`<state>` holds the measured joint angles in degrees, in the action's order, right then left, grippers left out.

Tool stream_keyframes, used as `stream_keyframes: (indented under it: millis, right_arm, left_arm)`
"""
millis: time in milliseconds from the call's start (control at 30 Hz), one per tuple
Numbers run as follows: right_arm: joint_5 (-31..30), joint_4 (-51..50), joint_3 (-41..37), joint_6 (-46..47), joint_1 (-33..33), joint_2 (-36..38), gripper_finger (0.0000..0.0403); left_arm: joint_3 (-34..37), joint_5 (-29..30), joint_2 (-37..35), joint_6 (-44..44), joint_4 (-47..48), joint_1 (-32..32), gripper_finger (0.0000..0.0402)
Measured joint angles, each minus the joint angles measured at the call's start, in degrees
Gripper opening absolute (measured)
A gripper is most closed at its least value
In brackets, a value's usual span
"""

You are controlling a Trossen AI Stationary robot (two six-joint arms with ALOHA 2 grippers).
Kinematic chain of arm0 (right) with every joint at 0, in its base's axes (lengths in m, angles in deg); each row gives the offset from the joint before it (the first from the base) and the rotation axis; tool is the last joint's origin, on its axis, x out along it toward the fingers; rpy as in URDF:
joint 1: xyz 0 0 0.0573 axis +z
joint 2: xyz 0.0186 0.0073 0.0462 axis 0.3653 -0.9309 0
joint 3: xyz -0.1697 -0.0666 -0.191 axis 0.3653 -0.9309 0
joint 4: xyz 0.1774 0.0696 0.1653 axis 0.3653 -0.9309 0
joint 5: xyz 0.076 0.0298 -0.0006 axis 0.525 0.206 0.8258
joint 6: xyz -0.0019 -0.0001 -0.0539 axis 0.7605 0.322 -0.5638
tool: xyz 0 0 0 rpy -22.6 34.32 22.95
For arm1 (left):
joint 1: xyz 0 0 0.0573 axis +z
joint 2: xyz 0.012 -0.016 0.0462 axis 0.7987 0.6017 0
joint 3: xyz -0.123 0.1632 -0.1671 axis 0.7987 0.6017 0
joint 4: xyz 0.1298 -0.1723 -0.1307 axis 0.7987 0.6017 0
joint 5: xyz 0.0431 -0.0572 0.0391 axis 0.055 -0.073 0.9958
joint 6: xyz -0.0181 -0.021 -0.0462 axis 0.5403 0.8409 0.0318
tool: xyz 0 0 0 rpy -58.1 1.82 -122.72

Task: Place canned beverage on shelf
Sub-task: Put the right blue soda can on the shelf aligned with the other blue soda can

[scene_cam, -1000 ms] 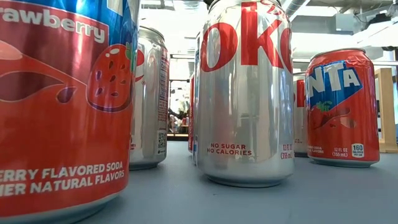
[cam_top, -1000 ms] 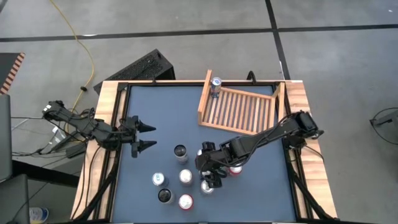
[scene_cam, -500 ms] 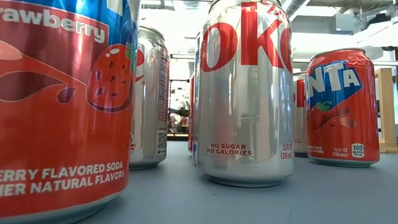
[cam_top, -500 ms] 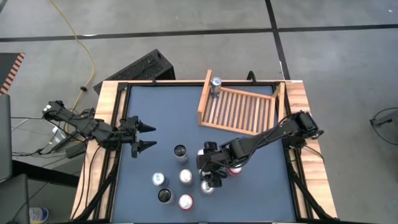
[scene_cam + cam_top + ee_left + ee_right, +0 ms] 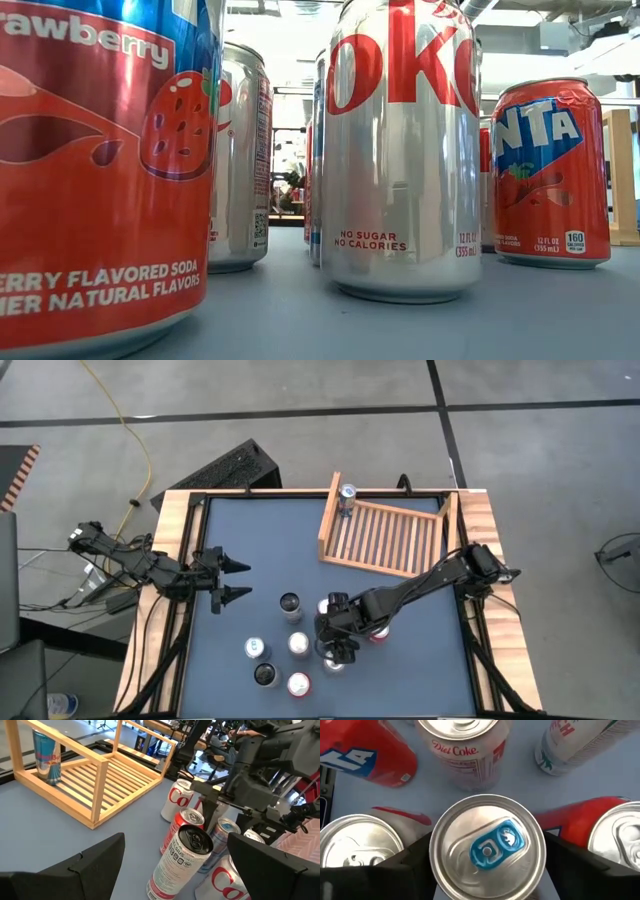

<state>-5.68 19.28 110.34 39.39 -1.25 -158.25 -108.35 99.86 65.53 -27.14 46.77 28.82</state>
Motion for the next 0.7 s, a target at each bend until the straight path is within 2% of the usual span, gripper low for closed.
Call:
stream_keyframes:
  millis: [233, 500, 600, 700]
  right_arm:
    - [-0.01, -4.14, 5.84, -1.92, 0.01, 0.01, 0.0265]
    - [0.04, -6.56, 8.29, -4.32, -0.60, -0.13, 0.0163]
    - [0.99, -6.84, 8.46, -4.19, -0.88, 0.00, 0.0156]
    - [1.11, -7.32, 8.43, -4.45, -1.10, 0.04, 0.0181]
  left_arm:
    - [0.00, 0.02, 0.00, -0.02, 0.00, 0.00, 0.0341]
    - [0.00, 0.04, 0.00, -0.27, 0.67, 0.00, 0.0341]
    - [0.00, 0.07, -0.02, -0.29, 1.33, 0.00, 0.0341]
    - [0.00, 0.07, 0.00, -0.28, 1.33, 0.00, 0.0341]
